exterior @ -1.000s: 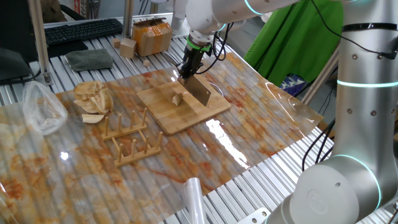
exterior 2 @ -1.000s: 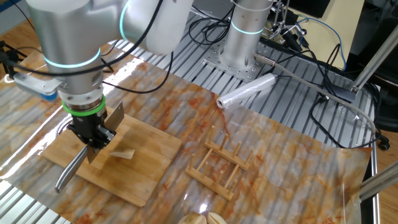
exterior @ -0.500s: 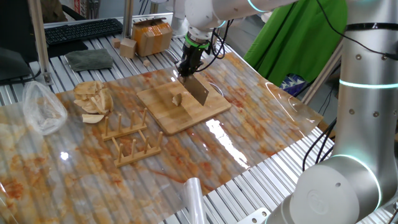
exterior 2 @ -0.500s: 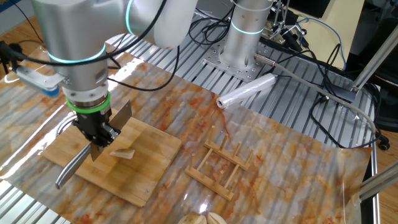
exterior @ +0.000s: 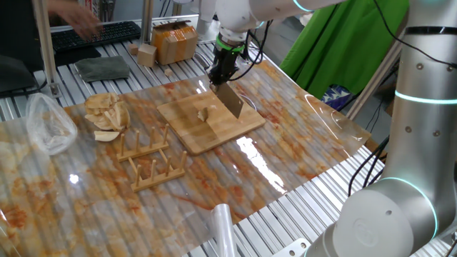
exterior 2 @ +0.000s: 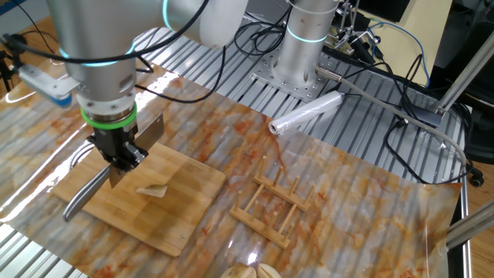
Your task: Slice the lotus root
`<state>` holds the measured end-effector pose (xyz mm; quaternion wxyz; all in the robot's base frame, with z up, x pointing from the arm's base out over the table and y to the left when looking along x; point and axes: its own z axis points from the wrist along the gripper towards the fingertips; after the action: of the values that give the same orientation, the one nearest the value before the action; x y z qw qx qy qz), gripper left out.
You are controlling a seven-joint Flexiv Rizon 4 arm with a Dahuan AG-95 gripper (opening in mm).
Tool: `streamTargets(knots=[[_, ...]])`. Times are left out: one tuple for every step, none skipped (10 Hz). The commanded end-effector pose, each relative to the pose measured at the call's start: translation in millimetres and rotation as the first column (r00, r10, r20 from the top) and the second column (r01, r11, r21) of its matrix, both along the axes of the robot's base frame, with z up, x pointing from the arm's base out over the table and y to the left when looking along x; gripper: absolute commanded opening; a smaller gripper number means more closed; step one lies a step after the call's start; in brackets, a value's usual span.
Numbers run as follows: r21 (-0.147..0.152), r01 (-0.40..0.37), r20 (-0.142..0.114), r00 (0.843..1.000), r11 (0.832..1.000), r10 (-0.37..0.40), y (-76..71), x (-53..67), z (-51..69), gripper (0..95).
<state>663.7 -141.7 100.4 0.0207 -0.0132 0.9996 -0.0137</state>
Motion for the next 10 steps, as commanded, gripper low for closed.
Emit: streamTargets(knots=[[0.036, -0.016, -0.062, 0.998, 0.999, 0.018, -0.7, -1.9, 1.9, 0.0], [0.018, -0.021, -0.06, 0.998, 1.0, 0.022, -0.8, -1.9, 1.9, 0.0], [0.015, -0.062, -0.046, 0.997, 0.998, 0.062, -0.8, -2.0, 2.0, 0.0], [-0.004, -0.079, -0.024, 0.997, 0.997, 0.078, -1.9, -2.7, 3.3, 0.0], [-0.009, -0.098, -0.017, 0.995, 0.995, 0.098, -3.2, -3.9, 4.6, 0.0], [-0.011, -0.113, -0.011, 0.994, 0.994, 0.113, -3.2, -3.9, 4.6, 0.0], [-0.009, -0.126, -0.006, 0.992, 0.992, 0.126, -3.9, -4.9, 5.4, 0.0], [-0.005, -0.12, -0.008, 0.993, 0.993, 0.12, -4.1, -6.3, 5.9, 0.0], [-0.005, -0.115, -0.007, 0.993, 0.993, 0.115, -3.4, -6.9, 5.5, 0.0], [-0.007, -0.108, -0.008, 0.994, 0.994, 0.108, -1.5, -8.3, 4.4, 0.0]])
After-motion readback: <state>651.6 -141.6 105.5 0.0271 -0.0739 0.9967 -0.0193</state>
